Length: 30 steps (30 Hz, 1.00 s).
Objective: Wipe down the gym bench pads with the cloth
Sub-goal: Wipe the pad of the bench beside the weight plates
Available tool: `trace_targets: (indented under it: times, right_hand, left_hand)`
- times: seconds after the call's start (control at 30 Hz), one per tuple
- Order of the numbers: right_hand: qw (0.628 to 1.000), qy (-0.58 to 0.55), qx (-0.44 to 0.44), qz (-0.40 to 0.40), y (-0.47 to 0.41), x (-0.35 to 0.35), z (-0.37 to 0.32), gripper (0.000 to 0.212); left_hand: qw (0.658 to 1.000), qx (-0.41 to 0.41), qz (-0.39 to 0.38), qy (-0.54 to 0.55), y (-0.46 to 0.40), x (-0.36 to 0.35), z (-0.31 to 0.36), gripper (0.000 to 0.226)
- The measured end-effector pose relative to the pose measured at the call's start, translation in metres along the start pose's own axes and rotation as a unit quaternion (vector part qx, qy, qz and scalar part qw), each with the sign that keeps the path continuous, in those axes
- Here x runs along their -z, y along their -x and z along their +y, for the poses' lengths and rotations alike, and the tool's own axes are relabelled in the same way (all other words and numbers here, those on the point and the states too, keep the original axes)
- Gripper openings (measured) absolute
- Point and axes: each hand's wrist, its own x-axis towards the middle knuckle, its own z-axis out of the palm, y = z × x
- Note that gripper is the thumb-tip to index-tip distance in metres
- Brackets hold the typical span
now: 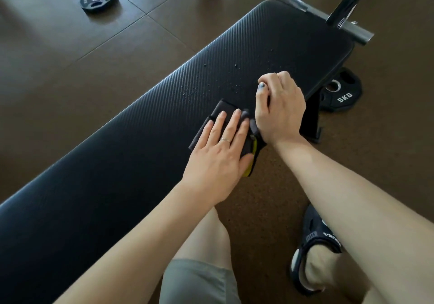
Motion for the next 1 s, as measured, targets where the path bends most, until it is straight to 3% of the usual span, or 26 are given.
trace_targets:
  times: [0.13, 0.3, 0.47, 0.63, 0.77, 0.87, 0.93, 1.0]
  right_hand:
    - [1.000, 0.000, -0.008, -0.013, -0.001, 0.001, 0.001, 0.030]
    - [0.998, -0.040, -0.025, -0.040, -0.011, 0.003, 0.000, 0.035]
    - [0.999, -0.020, -0.028, -0.014, -0.008, -0.003, 0.001, 0.032]
    - [0.999, 0.001, -0.037, -0.025, -0.008, 0.001, -0.006, 0.032]
    - [0.994, 0.080, -0.046, -0.060, -0.007, 0.003, -0.022, 0.030]
    - [0.992, 0.084, 0.012, -0.093, -0.001, -0.005, -0.054, 0.033]
    - [0.989, 0.086, 0.051, -0.112, 0.004, -0.011, -0.064, 0.038]
    - [0.991, 0.072, 0.028, -0.107, -0.001, -0.014, -0.063, 0.037]
  left_hand:
    - [1.000, 0.022, 0.002, 0.004, -0.018, 0.005, 0.014, 0.069]
    - [1.000, -0.015, -0.003, -0.027, 0.039, -0.005, -0.005, 0.064]
    - [0.999, -0.026, -0.021, 0.008, 0.020, -0.001, -0.012, 0.066]
    - [0.998, 0.025, -0.037, 0.047, -0.057, 0.020, -0.026, 0.062]
    - [0.996, 0.048, -0.041, 0.065, -0.017, 0.016, -0.030, 0.063]
    - [0.996, 0.056, -0.043, 0.063, 0.016, 0.014, -0.042, 0.062]
    - [0.996, 0.066, -0.027, 0.062, -0.001, 0.015, -0.059, 0.060]
    - [0.994, 0.093, -0.011, 0.063, -0.030, 0.017, -0.076, 0.060]
